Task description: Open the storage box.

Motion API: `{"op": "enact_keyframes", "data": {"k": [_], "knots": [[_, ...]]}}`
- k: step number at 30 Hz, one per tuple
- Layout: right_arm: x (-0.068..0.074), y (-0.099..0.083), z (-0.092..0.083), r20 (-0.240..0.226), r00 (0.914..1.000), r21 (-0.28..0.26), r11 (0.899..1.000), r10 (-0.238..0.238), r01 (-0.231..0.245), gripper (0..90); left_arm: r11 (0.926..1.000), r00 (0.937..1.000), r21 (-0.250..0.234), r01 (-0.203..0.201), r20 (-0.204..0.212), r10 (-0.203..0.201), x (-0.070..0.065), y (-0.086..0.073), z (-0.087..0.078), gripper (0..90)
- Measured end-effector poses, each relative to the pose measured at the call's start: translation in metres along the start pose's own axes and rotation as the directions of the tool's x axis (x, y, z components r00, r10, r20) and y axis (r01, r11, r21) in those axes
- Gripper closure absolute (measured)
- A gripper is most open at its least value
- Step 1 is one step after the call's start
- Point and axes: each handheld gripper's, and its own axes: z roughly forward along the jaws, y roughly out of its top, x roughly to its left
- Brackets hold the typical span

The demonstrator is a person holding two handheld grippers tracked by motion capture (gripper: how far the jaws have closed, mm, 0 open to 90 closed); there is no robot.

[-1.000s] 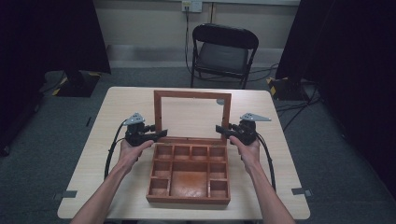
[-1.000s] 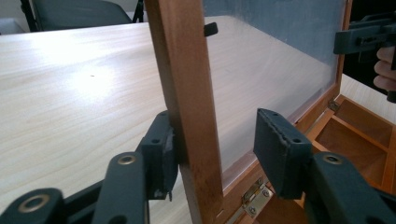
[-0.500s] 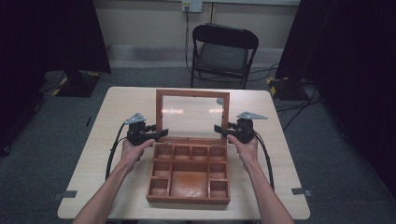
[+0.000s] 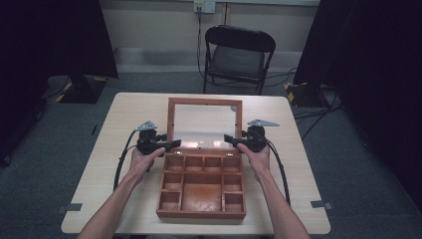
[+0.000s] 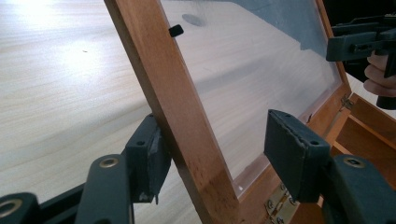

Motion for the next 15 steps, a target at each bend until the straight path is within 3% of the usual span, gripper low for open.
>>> {"op": "enact_keyframes", "data": {"k": [5,6,12,15], "knots": [[-0.0034,-0.0023,0.0007,0.02,0.9998,0.023,1.0,0.008,-0.008,29.4,0.9996,1.0,0.026,0.007,-0.005,-0.007,-0.0007,-0.0004,0.0022,35.4],[-0.0047,-0.0025,0.0007,0.026,0.9996,0.028,1.0,0.012,-0.012,28.5,0.9997,0.9997,0.024,0.01,-0.021,-0.009,-0.0004,-0.0008,0.0021,34.8],[-0.0092,-0.0049,-0.0006,0.039,0.9983,0.036,0.998,0.044,-0.045,24.2,0.9976,0.9978,0.02,0.066,-0.008,-0.066,0.0037,-0.0075,0.0051,32.4],[-0.0089,-0.0073,0.0028,0.054,0.9976,0.047,0.998,0.044,-0.046,22.9,0.9974,0.9978,0.03,0.066,-0.014,-0.065,0.0043,-0.0083,0.0065,32.7]]}}
